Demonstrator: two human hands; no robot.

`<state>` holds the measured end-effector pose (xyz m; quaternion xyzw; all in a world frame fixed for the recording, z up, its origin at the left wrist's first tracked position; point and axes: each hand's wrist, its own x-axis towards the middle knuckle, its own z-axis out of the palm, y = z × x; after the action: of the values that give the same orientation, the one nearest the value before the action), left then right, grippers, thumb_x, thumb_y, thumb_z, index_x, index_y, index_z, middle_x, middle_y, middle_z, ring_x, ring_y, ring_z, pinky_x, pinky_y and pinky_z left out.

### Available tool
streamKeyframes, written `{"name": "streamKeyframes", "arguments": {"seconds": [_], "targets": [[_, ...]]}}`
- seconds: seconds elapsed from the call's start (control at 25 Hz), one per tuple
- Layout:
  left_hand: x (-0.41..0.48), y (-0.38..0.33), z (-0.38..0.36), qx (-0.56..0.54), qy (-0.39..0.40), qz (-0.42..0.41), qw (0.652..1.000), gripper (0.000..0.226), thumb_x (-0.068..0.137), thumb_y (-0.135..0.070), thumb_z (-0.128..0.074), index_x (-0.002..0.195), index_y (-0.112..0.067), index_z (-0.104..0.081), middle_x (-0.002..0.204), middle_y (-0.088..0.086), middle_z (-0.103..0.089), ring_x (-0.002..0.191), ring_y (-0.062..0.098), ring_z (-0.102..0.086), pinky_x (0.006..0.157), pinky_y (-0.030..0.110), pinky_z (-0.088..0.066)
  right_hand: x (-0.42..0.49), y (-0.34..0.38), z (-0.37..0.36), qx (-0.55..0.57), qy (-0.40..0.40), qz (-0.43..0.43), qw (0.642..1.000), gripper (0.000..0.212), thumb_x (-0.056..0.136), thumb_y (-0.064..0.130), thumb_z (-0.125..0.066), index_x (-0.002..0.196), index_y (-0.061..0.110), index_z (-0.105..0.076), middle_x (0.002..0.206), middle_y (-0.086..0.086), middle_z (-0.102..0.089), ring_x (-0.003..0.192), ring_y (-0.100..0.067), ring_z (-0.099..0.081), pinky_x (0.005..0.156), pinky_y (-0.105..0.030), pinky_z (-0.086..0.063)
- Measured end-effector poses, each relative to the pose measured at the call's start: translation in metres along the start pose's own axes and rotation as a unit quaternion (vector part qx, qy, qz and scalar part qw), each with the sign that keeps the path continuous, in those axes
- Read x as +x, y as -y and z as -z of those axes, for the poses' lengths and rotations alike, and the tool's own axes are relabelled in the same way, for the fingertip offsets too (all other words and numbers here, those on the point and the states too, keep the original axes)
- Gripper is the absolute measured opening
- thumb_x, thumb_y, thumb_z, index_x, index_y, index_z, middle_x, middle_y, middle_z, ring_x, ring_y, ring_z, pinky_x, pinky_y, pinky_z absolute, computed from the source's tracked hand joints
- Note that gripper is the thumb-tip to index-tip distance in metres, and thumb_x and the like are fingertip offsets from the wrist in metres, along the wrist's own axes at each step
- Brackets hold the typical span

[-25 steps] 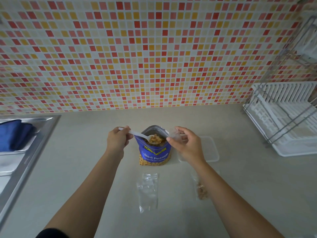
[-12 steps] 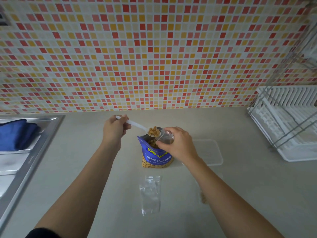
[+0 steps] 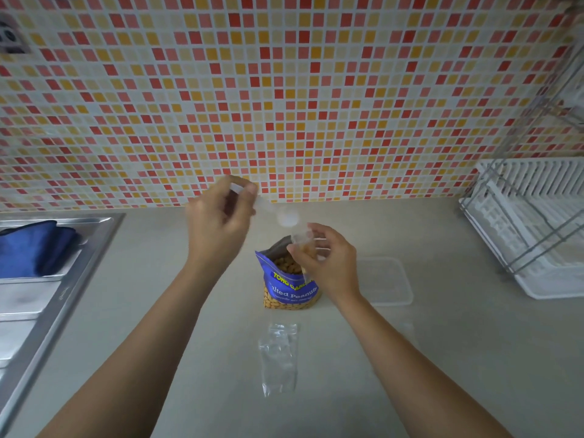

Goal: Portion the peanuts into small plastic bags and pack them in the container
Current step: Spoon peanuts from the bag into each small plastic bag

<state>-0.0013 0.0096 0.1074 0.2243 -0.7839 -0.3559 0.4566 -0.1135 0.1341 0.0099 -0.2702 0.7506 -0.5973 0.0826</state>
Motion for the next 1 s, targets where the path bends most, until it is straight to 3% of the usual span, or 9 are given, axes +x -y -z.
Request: {"name": "streamKeyframes", "arguments": {"seconds": [0.08,0.2,0.32,0.44,0.52,0.6,0.68,0.84,1.0], "targets": [[0.005,0.016,-0.006,-0.067,-0.036,0.132,0.988,0.018,0.091,-0.027,-0.054,0.075,-0.02,-0.059,0.066,-0.003,-0.064,0.058,0.006,-0.062,0.058,0.021,-0.047,-0.002,-0.003,0.008,0.024,-0.005,-0.017,1.0,0.032,0.065,0.031,-0.082,0.089,0.029,-0.062,0.082,0.012,-0.068,0.071,-0.003,-0.066,0.064,-0.016,-0.052],[-0.014,0.06,-0.027,0.012,0.091,0.247,0.965,0.016,0.089,-0.026,-0.056,0.077,-0.02,-0.064,0.07,0.002,-0.065,0.065,0.015,-0.063,0.067,0.033,-0.052,-0.005,-0.01,0.024,0.042,-0.017,-0.027,0.999,0.028,0.063,0.035,-0.082,0.072,0.026,-0.058,0.065,0.007,-0.065,0.06,-0.013,-0.065,0.055,-0.025,-0.051],[-0.038,0.081,-0.04,0.137,0.171,0.273,0.937,0.039,0.086,-0.035,-0.061,0.113,-0.007,-0.06,0.095,0.008,-0.066,0.082,0.021,-0.06,0.07,0.029,-0.049,-0.005,-0.012,0.038,0.034,-0.033,-0.029,0.998,0.031,0.064,0.035,-0.082,0.065,0.023,-0.053,0.06,0.006,-0.061,0.053,-0.012,-0.06,0.051,-0.02,-0.044],[-0.055,0.065,-0.043,0.146,0.046,0.212,0.965,0.05,0.088,-0.033,-0.059,0.13,-0.011,-0.046,0.121,0.01,-0.05,0.095,0.019,-0.055,0.086,0.035,-0.048,-0.006,-0.016,0.048,0.024,-0.044,-0.033,0.998,0.033,0.064,0.035,-0.082,0.064,0.021,-0.052,0.06,0.005,-0.059,0.05,-0.009,-0.054,0.05,-0.018,-0.041],[-0.075,0.045,-0.049,0.075,0.049,0.108,0.99,0.027,0.088,-0.021,-0.057,0.113,-0.012,-0.06,0.103,0.004,-0.059,0.077,0.004,-0.056,0.077,0.032,-0.051,-0.008,-0.02,0.052,0.029,-0.054,-0.042,0.997,0.035,0.063,0.035,-0.083,0.063,0.021,-0.051,0.058,0.004,-0.059,0.048,-0.009,-0.052,0.05,-0.019,-0.041],[-0.103,0.025,-0.064,0.012,0.171,0.103,0.98,0.02,0.084,-0.023,-0.06,0.102,-0.018,-0.067,0.084,-0.009,-0.065,0.073,-0.004,-0.059,0.072,0.022,-0.051,-0.011,-0.024,0.055,0.034,-0.059,-0.049,0.996,0.036,0.062,0.037,-0.083,0.063,0.022,-0.05,0.059,0.003,-0.06,0.048,-0.01,-0.053,0.052,-0.022,-0.043],[-0.126,0.02,-0.082,-0.044,0.266,0.181,0.946,0.026,0.081,-0.027,-0.069,0.106,-0.025,-0.064,0.083,-0.016,-0.066,0.079,-0.006,-0.062,0.075,0.013,-0.05,-0.016,-0.025,0.057,0.029,-0.044,-0.056,0.997,0.035,0.061,0.039,-0.083,0.066,0.022,-0.052,0.062,0.002,-0.062,0.05,-0.011,-0.057,0.053,-0.021,-0.045],[-0.154,0.032,-0.109,-0.173,0.233,0.308,0.906,0.003,0.084,-0.015,-0.066,0.087,-0.014,-0.066,0.071,-0.01,-0.069,0.07,0.002,-0.064,0.073,0.022,-0.051,-0.031,-0.043,0.078,0.032,-0.001,-0.074,0.997,0.029,0.07,0.033,-0.078,0.089,0.023,-0.058,0.08,0.009,-0.064,0.065,0.006,-0.06,0.064,-0.009,-0.046],[-0.2,0.047,-0.127,-0.135,0.271,0.419,0.856,0.016,0.083,-0.017,-0.067,0.068,-0.019,-0.061,0.053,-0.013,-0.063,0.055,-0.004,-0.058,0.058,0.017,-0.041,-0.062,-0.088,0.114,-0.066,-0.019,-0.09,0.994,0.01,0.086,0.028,-0.062,0.094,0.022,-0.062,0.085,0.012,-0.064,0.076,0.009,-0.059,0.072,-0.011,-0.046]]}}
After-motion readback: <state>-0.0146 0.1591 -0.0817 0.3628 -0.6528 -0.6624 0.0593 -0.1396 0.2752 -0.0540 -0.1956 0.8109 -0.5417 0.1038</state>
